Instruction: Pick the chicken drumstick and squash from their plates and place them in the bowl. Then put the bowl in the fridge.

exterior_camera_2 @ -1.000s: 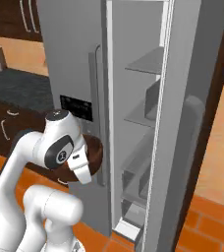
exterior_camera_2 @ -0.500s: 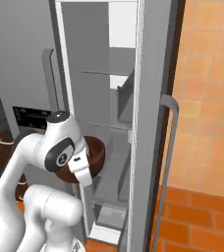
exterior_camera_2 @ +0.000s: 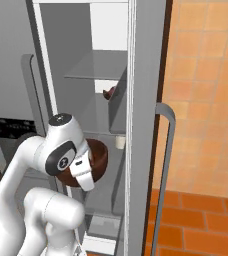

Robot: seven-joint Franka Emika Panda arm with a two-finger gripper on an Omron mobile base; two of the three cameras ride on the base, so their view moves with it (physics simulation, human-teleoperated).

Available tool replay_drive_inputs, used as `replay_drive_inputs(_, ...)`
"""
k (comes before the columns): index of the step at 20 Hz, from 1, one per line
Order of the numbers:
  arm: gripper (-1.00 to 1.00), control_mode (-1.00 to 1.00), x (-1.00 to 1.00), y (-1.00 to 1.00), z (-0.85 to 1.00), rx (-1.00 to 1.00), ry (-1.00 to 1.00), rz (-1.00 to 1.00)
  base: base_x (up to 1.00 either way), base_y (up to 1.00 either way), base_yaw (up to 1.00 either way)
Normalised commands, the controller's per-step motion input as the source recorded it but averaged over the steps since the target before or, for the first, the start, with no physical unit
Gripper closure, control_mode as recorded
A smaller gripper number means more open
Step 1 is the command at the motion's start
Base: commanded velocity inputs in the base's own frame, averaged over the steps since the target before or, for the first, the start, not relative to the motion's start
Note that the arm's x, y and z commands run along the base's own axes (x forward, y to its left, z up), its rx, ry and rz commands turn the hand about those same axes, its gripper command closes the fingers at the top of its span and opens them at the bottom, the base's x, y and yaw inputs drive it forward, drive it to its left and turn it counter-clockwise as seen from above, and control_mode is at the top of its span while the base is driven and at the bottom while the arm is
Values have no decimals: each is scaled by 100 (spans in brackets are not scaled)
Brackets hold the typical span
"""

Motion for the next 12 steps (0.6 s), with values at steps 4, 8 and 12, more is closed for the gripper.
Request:
replay_drive_inputs(4,100,-100,10,6,0,0,-5,0,12,2,-6)
replay_drive_inputs(8,100,-100,78,44,23,0,-29,-8,0,0,0)
replay_drive_inputs(12,100,-100,95,53,50,0,-22,-24,0,0,0)
